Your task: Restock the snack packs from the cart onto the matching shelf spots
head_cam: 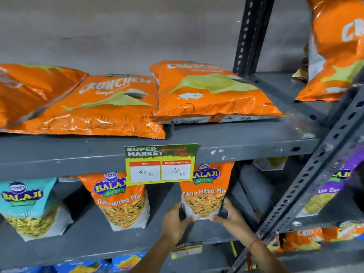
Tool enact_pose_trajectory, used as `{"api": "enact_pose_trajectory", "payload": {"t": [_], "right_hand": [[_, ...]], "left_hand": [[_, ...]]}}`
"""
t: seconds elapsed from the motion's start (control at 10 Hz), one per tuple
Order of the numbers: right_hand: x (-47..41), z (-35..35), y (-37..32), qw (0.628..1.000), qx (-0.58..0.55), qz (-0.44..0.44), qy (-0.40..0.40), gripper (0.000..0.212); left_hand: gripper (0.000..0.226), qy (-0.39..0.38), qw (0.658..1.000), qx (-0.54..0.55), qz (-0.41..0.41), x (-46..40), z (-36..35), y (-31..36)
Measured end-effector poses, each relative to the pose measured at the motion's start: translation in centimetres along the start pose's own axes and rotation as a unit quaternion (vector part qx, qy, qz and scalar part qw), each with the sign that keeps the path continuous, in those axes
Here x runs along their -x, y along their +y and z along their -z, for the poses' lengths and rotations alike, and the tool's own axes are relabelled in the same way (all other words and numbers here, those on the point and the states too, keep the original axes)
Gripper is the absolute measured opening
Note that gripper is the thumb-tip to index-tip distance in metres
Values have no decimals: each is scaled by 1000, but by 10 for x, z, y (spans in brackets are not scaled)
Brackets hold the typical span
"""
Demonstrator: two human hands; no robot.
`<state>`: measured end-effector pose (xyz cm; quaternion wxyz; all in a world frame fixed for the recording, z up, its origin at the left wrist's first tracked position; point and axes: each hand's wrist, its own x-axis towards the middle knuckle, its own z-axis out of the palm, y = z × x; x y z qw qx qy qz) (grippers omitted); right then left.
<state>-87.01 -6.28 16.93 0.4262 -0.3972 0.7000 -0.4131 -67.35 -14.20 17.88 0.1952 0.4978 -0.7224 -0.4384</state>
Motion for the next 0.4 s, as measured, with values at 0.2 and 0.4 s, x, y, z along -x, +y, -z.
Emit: {"api": "enact_pose_trajectory", "payload": {"t": [0.2,0.4], "right_hand": [[4,4,-3,998,60,24,14,69],[39,-32,-9,962,46,8,268,110]], "left_hand": [[73,-1,1000,11,9,0,-2,-2],[91,-3,1000,24,-10,29,8,-17]]}}
